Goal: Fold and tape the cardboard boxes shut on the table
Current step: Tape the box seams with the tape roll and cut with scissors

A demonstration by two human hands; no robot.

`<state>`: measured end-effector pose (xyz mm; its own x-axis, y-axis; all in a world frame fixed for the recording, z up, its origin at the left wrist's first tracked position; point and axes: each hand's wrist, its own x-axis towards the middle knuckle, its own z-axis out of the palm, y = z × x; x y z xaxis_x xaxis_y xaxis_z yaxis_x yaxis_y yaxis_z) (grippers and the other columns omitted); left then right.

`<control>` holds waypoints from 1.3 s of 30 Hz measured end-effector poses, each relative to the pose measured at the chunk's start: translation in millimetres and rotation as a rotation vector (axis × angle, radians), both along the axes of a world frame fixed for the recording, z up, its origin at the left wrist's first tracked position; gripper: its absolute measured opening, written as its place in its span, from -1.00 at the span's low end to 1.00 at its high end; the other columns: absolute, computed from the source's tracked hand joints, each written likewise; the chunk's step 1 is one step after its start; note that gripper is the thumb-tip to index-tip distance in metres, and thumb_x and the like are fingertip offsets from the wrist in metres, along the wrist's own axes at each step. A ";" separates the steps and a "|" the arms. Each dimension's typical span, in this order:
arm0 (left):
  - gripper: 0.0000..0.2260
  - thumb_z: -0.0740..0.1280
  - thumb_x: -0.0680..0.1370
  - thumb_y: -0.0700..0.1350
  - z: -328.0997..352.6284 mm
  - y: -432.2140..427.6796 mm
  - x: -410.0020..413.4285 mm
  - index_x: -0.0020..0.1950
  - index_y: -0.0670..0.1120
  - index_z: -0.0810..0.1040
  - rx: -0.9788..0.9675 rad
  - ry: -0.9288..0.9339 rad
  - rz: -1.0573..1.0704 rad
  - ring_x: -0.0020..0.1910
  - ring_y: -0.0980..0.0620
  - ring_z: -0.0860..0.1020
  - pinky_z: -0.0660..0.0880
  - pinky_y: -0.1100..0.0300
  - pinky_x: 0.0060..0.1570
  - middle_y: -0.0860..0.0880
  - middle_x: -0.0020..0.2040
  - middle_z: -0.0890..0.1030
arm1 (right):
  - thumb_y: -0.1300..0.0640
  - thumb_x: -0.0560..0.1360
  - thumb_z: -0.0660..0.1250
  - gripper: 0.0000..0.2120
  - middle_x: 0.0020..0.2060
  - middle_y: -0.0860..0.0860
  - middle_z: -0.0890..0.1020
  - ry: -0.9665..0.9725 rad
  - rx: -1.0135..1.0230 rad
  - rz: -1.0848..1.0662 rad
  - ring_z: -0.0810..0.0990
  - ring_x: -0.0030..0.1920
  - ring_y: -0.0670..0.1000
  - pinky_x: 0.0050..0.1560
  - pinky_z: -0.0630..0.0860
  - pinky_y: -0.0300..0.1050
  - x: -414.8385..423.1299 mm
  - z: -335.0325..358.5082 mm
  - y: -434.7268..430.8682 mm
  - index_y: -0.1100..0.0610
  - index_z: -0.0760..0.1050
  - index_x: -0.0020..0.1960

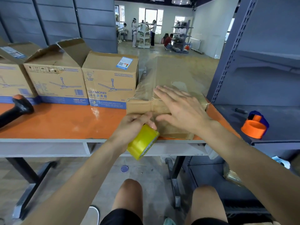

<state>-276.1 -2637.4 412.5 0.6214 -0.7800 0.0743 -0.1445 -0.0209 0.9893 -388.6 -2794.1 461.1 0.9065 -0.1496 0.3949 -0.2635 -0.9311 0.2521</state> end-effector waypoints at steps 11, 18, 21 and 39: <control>-0.86 0.43 0.57 -0.04 0.6 1.8 -11.3 -0.09 -0.06 0.74 -0.061 0.049 -0.162 -0.10 0.13 0.64 0.50 0.28 -0.08 0.02 -0.09 0.73 | -0.16 0.62 0.27 -0.31 0.58 0.03 0.27 -0.114 0.033 -0.032 0.22 0.58 -0.01 0.57 0.05 -0.13 -21.4 -8.1 -9.3 0.13 0.17 0.62; -0.89 0.44 0.56 -0.08 1.1 -4.9 -26.8 0.01 -0.02 0.76 -0.207 0.042 -0.100 0.04 0.11 0.67 0.55 0.35 -0.08 0.02 0.01 0.75 | 0.27 0.61 0.28 -0.65 0.26 0.14 0.54 -0.567 0.149 0.023 0.47 0.18 0.16 0.24 0.47 0.06 -59.8 -45.2 25.2 0.25 0.50 0.39; -0.91 0.46 0.56 -0.11 5.0 -13.7 -41.4 -0.05 0.03 0.77 -0.285 0.037 -0.022 -0.01 0.16 0.68 0.56 0.37 -0.13 0.04 -0.03 0.75 | -0.02 0.68 0.18 -0.60 0.19 0.05 0.52 -0.603 0.418 -0.040 0.45 0.17 0.05 0.14 0.47 -0.04 -71.4 -50.9 47.0 0.12 0.45 0.45; -0.86 0.51 0.52 -0.15 61.4 -60.5 -53.8 -0.20 0.06 0.73 -0.302 -0.362 -0.032 -0.25 0.18 0.49 0.40 0.34 -0.17 0.00 -0.22 0.56 | -0.07 0.61 0.33 -0.58 0.18 -0.30 0.61 -0.795 1.290 -0.049 0.57 0.16 -0.32 0.16 0.49 -0.36 -81.5 -53.4 53.3 -0.07 0.40 0.44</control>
<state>-329.9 -2697.9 473.9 0.4895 -0.7086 0.5082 -0.4776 0.2698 0.8361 -470.1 -2740.8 407.6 0.5113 -0.7879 0.3433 0.0292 -0.3833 -0.9232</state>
